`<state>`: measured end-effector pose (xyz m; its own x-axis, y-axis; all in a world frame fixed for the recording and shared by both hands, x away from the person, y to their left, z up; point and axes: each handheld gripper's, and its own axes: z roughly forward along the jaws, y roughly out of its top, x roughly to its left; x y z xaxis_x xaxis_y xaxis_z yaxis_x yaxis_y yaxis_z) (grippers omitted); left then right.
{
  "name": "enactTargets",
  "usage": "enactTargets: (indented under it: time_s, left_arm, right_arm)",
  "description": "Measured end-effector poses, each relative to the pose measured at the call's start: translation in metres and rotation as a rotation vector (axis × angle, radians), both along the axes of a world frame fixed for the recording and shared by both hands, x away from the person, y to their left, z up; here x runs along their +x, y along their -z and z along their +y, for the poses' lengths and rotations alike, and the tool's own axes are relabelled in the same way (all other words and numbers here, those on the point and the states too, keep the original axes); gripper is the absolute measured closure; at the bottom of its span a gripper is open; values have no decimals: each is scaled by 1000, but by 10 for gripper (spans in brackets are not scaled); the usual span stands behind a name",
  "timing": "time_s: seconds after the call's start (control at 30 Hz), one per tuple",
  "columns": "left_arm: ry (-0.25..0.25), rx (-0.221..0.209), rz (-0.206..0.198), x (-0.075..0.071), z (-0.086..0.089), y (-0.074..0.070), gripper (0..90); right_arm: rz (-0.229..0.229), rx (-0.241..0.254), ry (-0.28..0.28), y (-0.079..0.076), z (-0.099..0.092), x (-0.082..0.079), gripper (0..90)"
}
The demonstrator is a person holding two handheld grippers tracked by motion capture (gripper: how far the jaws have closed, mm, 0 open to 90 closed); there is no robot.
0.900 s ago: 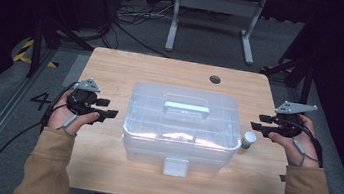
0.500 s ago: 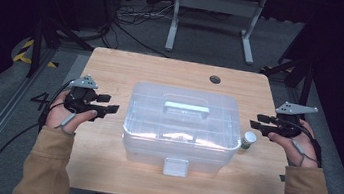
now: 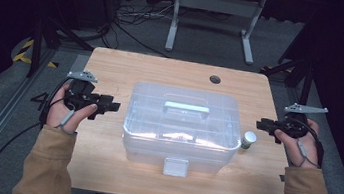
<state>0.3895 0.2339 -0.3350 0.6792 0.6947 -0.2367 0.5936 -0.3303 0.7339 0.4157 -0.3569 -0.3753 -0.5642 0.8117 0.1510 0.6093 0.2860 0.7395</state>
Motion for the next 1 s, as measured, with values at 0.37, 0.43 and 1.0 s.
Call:
enactTargets:
  time_s: [0.37,0.43,1.0]
  left_arm:
    - [114,9,-95,-5,-27,-23,468]
    - [146,10,-95,-5,-35,-26,469]
    - [288,42,-132,6,-92,-38,397]
  right_arm:
    - [-23,-55,-75,0,4,-3,609]
    - [-16,-36,-79,1,4,-3,628]
    - [-24,-11,-80,2,-3,-12,573]
